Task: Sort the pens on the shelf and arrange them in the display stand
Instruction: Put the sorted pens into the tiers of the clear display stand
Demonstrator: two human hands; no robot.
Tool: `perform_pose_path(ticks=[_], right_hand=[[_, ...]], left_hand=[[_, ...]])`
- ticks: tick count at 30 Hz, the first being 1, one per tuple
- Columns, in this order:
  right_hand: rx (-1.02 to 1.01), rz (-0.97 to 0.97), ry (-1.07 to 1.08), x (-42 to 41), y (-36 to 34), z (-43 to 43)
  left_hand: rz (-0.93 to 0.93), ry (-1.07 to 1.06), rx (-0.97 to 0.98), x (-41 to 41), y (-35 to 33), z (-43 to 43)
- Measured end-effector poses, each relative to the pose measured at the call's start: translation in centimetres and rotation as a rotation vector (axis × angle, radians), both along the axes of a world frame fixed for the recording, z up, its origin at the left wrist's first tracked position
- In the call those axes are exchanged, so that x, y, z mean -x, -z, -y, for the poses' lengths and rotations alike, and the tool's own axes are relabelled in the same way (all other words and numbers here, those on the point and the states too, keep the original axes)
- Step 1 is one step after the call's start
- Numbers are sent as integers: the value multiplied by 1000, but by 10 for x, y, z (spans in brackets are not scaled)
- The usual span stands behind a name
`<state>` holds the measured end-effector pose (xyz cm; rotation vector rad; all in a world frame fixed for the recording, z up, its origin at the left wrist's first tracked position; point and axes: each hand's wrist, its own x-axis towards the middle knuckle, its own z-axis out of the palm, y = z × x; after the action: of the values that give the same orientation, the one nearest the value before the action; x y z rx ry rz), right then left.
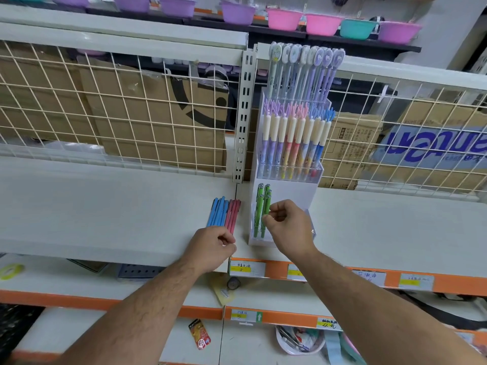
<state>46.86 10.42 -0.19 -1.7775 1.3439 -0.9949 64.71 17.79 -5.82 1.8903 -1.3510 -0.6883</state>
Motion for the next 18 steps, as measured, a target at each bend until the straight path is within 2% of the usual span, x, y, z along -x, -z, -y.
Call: perform_pose_path(ticks=[6,12,16,18], right_hand=[[31,6,26,4,10,-14],[53,-199,-163,-1,40,-45],[182,-408,-227,-16,51,-49],[224,-444,-266,-22,53,-48]], left_hand=[[-32,-10,5,0,0,0],[-88,-106,80,-5,-3,1],[177,-187,99,-18,0,4],[211,-248,59,-26,2,7]])
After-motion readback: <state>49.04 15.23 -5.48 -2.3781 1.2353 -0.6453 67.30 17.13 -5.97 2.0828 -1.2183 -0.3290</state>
